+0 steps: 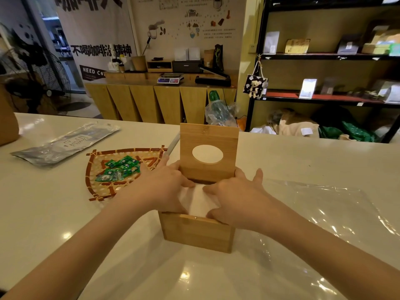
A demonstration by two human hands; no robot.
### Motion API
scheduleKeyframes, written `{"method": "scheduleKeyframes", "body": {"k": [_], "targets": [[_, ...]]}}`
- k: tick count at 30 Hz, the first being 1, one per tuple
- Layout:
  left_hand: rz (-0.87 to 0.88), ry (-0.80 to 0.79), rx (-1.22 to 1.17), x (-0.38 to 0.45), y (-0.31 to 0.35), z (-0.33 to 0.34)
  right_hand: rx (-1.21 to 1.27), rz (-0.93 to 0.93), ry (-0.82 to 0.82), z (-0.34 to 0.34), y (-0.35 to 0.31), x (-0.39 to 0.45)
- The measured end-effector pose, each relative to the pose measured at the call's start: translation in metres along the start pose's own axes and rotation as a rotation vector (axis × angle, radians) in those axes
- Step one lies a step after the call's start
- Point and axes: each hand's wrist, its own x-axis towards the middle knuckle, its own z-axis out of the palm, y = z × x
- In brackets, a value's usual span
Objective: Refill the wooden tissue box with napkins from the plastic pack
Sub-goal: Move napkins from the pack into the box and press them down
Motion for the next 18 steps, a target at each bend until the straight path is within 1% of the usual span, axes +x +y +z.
{"method": "scheduleKeyframes", "body": {"k": [6,11,12,14,16,18], "targets": [[-0.008,-0.146,0.024,0.013,-0.007,0.003,-0.057,-0.060,-0.053,0.005,0.011,0.005],[0.013,-0.179,0.064,0.014,-0.004,-0.003,-0.062,-0.044,-0.061,0.006,0.010,0.006],[0.026,-0.178,0.050,0.014,-0.004,-0.005,-0.035,-0.040,-0.068,0.006,0.009,0.005],[0.032,-0.170,-0.071,0.014,-0.004,-0.007,0.021,-0.042,-0.076,0.005,0.008,0.005],[0.011,-0.124,-0.215,0.016,-0.003,-0.005,0.012,-0.047,-0.097,0.004,0.006,0.005],[0.004,-0.080,-0.243,0.017,-0.001,0.000,-0.026,-0.042,-0.121,0.003,0.003,0.006]]}}
